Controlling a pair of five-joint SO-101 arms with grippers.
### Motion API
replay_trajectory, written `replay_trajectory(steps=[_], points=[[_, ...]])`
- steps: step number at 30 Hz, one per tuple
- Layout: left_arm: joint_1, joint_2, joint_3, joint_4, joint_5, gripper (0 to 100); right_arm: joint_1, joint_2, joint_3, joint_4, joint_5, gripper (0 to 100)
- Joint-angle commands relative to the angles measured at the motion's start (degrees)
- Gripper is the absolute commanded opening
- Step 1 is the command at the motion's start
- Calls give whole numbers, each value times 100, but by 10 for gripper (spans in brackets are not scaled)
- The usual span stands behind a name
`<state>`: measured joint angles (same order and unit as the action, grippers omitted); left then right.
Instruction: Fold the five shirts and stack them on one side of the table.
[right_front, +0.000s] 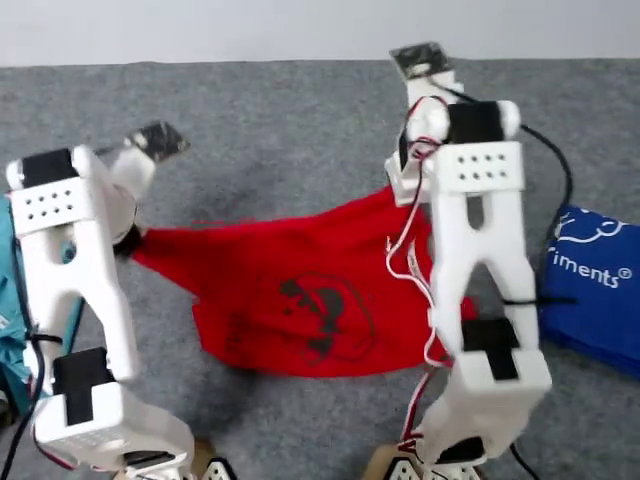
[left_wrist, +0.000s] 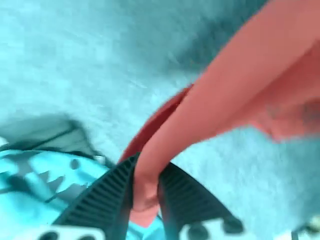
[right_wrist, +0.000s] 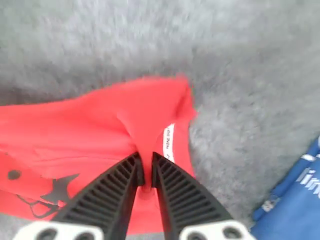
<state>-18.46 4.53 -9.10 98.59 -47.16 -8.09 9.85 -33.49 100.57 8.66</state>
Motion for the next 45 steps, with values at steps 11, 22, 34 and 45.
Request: replay_trajectory(steps=[11, 22, 34, 45], points=[[1565, -2426, -1209, 141, 2268, 6, 892, -3046, -299, -75, 79, 9], [1556, -2989, -2932, 141, 2743, 6, 963, -4497, -299, -523, 334, 9], [1556, -3033, -3758, 202, 2725, 6, 1613, -5218, -299, -945, 800, 9], [1547, -4440, -1305, 202, 1565, 6, 1604, -4760, -299, -2097, 782, 9]])
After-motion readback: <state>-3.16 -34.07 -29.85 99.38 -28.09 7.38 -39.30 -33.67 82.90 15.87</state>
